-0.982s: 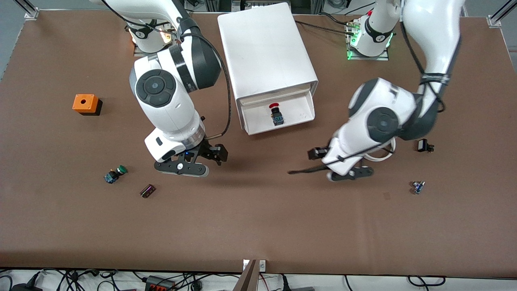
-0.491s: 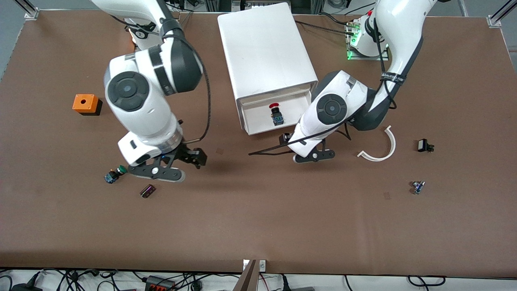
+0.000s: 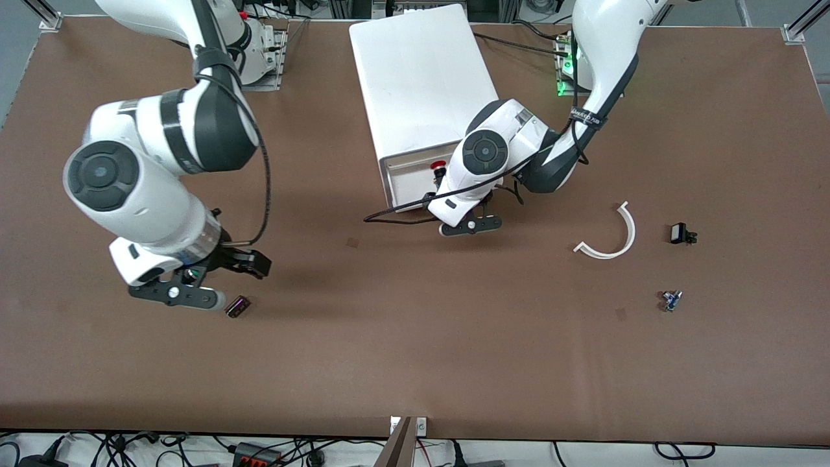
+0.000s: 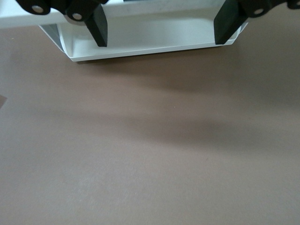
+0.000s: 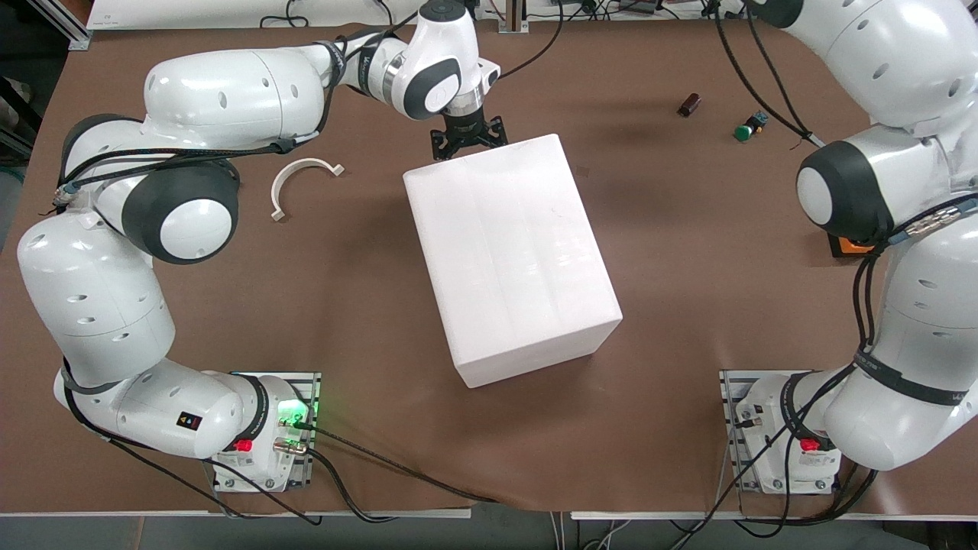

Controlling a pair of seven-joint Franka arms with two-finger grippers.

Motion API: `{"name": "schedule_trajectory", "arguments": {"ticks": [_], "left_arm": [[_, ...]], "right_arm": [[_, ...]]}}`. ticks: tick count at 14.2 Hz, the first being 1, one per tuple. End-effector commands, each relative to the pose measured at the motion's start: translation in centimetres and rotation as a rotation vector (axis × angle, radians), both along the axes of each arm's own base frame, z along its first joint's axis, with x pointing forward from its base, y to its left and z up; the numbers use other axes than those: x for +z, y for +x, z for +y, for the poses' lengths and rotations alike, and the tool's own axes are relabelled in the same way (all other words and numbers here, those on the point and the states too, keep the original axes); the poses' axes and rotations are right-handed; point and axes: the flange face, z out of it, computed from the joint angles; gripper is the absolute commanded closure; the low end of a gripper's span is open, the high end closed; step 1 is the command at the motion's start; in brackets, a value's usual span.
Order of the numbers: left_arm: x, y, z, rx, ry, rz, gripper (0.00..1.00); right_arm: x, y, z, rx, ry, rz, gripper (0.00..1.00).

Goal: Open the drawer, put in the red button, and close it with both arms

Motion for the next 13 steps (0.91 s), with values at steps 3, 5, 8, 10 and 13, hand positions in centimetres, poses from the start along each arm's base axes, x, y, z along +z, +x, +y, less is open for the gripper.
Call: {"name": "schedule_trajectory", "arguments": {"ticks": [3,5,8,10,13], "left_arm": [[0.4,-4.7,-1.4,-0.012,0.014,0.023,0.00],[0.5,-5.8,-2.4,-0.019,0.012,0.032,0.00],[1.1,-6.4,-2.8,-0.026,0.015,0.038,0.00],[1.6,-5.5,-1.9,-0.026,0.018,0.033,0.00],[4.3,-1.9,2.2,0.014,0.051,-0.019,0.00]], "right_arm": [[2.2,-1.0,-8.9,0.001,0.068,0.025,0.00],[3.3,-2.1,-12.7,0.006,0.125,0.001,0.00],[5.1,-3.6,-18.1,-0.027,0.161,-0.030,0.00],[6.7,-5.1,-21.5,0.030,0.112,-0.044,0.00],[8.9,-7.2,-24.4,0.080,0.093,-0.015,0.00]]}}
